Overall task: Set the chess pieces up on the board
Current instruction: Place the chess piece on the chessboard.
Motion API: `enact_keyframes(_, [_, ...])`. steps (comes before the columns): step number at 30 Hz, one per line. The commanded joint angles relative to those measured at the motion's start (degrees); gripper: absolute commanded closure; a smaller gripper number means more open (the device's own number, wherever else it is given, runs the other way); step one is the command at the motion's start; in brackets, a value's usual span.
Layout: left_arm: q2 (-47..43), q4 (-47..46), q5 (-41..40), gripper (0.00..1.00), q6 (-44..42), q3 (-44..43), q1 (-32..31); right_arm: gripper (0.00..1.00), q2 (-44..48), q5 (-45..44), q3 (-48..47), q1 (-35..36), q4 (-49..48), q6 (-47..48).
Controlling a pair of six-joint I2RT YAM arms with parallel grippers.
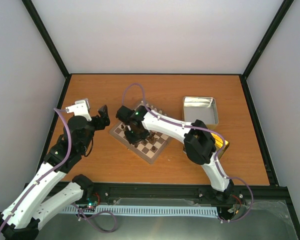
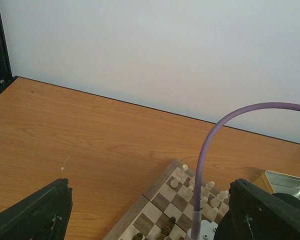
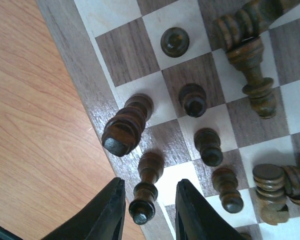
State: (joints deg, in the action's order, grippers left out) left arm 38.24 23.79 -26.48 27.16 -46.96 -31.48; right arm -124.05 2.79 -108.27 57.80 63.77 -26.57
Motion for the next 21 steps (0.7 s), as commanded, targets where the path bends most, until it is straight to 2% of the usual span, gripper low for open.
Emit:
enact_keyframes(1, [-0.6,-1.1,-0.9,0.13,0.6,-0.3,0.4,0.70,1.5,2.7,1.4,0.6,-1.6,0.4])
enact_keyframes(7, [-0.7,-1.0,-1.0,0.13,0.7,-0.2,0.4,0.71,1.4,3.9,1.9,0.8,-2.0,0.9])
enact_keyframes(14, [-0.6,-1.1,-1.0,0.13,0.8,-0.1,0.3,0.87,1.5,1.0,2.1,0.9,-2.1,0.6])
enact_keyframes(21, [-0.5,-1.0,-0.7,0.13,0.6,-0.1,0.3,0.87,2.1,-2.4,2.3,0.9,-3.7,0.2])
